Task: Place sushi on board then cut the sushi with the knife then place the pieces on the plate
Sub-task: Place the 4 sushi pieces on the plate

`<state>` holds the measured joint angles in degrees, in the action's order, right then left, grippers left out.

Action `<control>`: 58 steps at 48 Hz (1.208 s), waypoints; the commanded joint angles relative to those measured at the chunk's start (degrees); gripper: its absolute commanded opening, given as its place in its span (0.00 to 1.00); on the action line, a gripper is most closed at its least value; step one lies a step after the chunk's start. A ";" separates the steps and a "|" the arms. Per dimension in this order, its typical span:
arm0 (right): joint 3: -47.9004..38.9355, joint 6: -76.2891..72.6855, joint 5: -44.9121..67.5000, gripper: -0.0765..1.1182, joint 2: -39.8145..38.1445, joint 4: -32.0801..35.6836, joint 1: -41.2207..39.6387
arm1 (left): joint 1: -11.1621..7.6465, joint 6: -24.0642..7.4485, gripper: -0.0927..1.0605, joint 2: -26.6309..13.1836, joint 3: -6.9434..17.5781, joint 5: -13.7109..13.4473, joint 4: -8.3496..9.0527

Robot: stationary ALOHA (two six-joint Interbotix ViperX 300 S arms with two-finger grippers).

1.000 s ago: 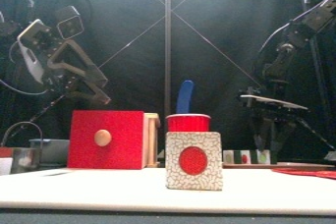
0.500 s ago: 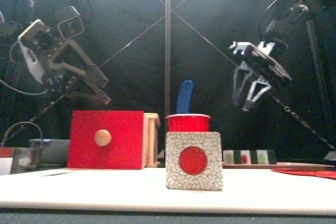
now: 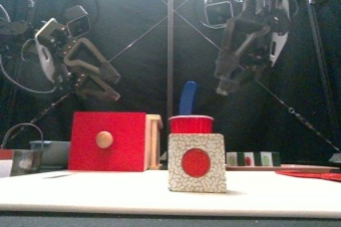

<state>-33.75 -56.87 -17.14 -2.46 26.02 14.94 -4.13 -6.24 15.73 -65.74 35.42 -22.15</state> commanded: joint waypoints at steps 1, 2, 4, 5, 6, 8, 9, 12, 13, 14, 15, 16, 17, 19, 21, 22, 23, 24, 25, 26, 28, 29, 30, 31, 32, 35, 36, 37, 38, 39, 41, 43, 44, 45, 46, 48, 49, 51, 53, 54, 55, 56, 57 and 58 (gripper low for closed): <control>4.39 0.18 -1.32 0.71 2.20 0.53 1.32 | 0.26 0.09 0.92 0.44 1.41 0.18 0.09; 4.75 0.18 -1.67 0.71 2.55 0.53 1.41 | 0.26 0.09 0.92 0.44 1.32 0.18 0.09; 5.27 0.26 -2.46 0.71 3.08 0.53 1.58 | 0.26 0.09 0.92 0.53 1.32 0.18 0.09; 5.45 0.26 -2.99 0.71 3.34 0.53 1.67 | 0.18 0.09 0.92 0.44 1.41 0.18 0.09; 5.54 0.44 -3.43 0.71 3.52 0.53 1.76 | 0.26 0.09 0.92 0.44 1.41 0.18 0.09; 5.80 1.14 -4.39 0.71 3.78 0.44 1.76 | 0.26 0.09 0.92 0.44 1.49 0.18 0.09; 5.98 1.67 -4.75 0.71 3.96 0.26 1.85 | 0.26 0.09 0.92 0.44 1.49 0.18 0.09; 6.33 4.04 -5.71 0.71 4.13 -0.70 2.11 | 0.26 0.09 0.92 0.44 1.58 0.18 0.09; 6.50 5.01 -5.89 0.71 4.13 -1.32 2.11 | 0.26 0.09 0.92 0.44 1.58 0.18 0.09; 6.77 5.98 -6.15 0.71 4.22 -2.11 2.11 | 0.26 0.09 0.92 0.44 1.67 0.18 0.00; 6.94 7.12 -6.33 0.71 4.22 -3.08 2.20 | 0.26 0.09 0.92 0.44 1.67 0.18 0.09; 7.21 8.17 -6.50 0.71 4.31 -4.22 2.11 | 0.18 0.09 0.92 0.44 1.67 0.18 0.09; 7.47 9.23 -6.68 0.71 4.48 -5.45 2.11 | 0.26 0.09 0.92 0.44 1.67 0.18 0.09; 8.17 11.95 -6.86 0.71 5.10 -8.35 1.93 | 0.26 0.09 0.92 0.53 1.58 0.18 0.09; 8.70 14.33 -7.03 0.71 5.63 -10.81 1.85 | 0.26 0.09 0.92 0.44 1.58 0.18 0.09; 9.14 15.56 -7.21 0.71 5.89 -11.87 1.85 | 0.26 0.09 0.92 0.44 1.58 0.18 0.09; 9.40 16.96 -7.29 0.71 6.24 -13.01 1.85 | 0.26 0.09 0.92 0.44 1.58 0.18 0.09; 9.84 18.37 -7.47 0.71 6.68 -14.15 1.85 | 0.26 0.09 0.92 0.44 1.58 0.18 0.09; 10.20 19.69 -7.65 0.71 7.12 -15.12 1.85 | 0.26 0.09 0.92 0.44 1.58 0.18 0.09; 10.63 21.09 -7.82 0.71 7.56 -16.17 1.85 | 0.26 0.09 0.92 0.44 1.58 0.18 0.09; 11.69 23.55 -8.44 0.71 8.53 -18.19 1.76 | 0.26 0.09 0.92 0.53 1.49 0.18 0.09; 12.22 24.70 -8.79 0.71 9.05 -19.25 1.76 | 0.26 0.09 0.92 0.44 1.41 0.18 0.09; 12.74 25.93 -9.23 0.71 9.58 -20.39 1.76 | 0.26 0.09 0.92 0.44 1.41 0.18 0.00; 13.36 27.07 -9.67 0.71 10.02 -21.27 1.67 | 0.18 0.09 0.92 0.44 1.41 0.18 0.09; 13.89 28.13 -10.11 0.71 10.46 -22.15 1.76 | 0.18 0.09 0.92 0.44 1.32 0.18 0.09; 15.82 31.82 -11.34 0.71 11.95 -25.22 1.76 | 0.26 0.18 0.92 0.44 1.23 0.18 0.09; 16.35 32.61 -11.51 0.71 12.39 -25.93 1.76 | 0.26 0.18 0.92 0.44 1.14 0.18 0.09; 16.87 33.40 -11.60 0.71 12.83 -26.63 1.67 | 0.18 0.18 0.92 0.44 1.14 0.18 0.09; 17.31 34.10 -11.60 0.71 13.10 -27.33 1.67 | 0.26 0.18 0.92 0.44 1.05 0.18 0.09; 17.75 34.72 -11.78 0.71 13.54 -27.86 1.67 | 0.18 0.26 0.92 0.44 1.05 0.18 0.00; 18.63 35.86 -12.04 0.71 14.24 -28.92 1.67 | 0.26 0.18 0.92 0.53 1.05 0.18 0.00; 19.16 36.39 -12.30 0.71 14.77 -29.62 1.67 | 0.18 0.18 0.92 0.44 0.97 0.18 0.00; 19.34 36.47 -12.48 0.71 14.94 -29.62 1.67 | 0.18 0.18 0.92 0.44 0.88 0.18 0.00; 19.51 36.47 -12.74 0.71 15.12 -29.62 1.67 | 0.18 0.18 0.92 0.44 0.79 0.18 0.00; 19.51 36.47 -12.92 0.71 15.38 -29.62 1.67 | 0.18 0.18 0.92 0.44 0.79 0.18 0.00; 19.78 36.47 -13.27 0.71 15.73 -29.44 1.67 | 0.18 0.18 0.92 0.44 0.79 0.18 0.00; 19.78 36.47 -13.36 0.71 15.91 -29.27 1.67 | 0.09 0.18 0.92 0.44 0.70 0.18 0.00; 19.95 36.39 -13.45 0.71 16.26 -28.92 1.67 | 0.00 0.18 0.92 0.53 0.70 0.18 0.00; 20.30 36.39 -13.71 0.71 16.79 -28.56 1.67 | 0.00 0.18 0.92 0.44 0.70 0.09 0.00; 20.39 36.39 -13.71 0.71 16.87 -28.48 1.67 | -0.09 0.18 0.92 0.53 0.62 0.18 0.00; 20.57 36.39 -13.71 0.71 17.05 -28.48 1.67 | 0.00 0.18 0.92 0.53 0.62 0.18 0.00; 20.57 36.39 -13.71 0.71 17.23 -28.39 1.67 | 0.00 0.18 0.92 0.44 0.62 0.18 0.00; 20.65 36.39 -13.71 0.71 17.49 -28.39 1.67 | -0.09 0.18 0.92 0.44 0.53 0.18 0.00; 20.74 36.39 -13.80 0.71 17.67 -28.39 1.58 | -0.09 0.26 0.92 0.44 0.53 0.09 0.00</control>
<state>-14.59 -20.57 -30.94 16.08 -2.46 16.79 -4.13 -5.98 15.73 -65.74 35.33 -22.15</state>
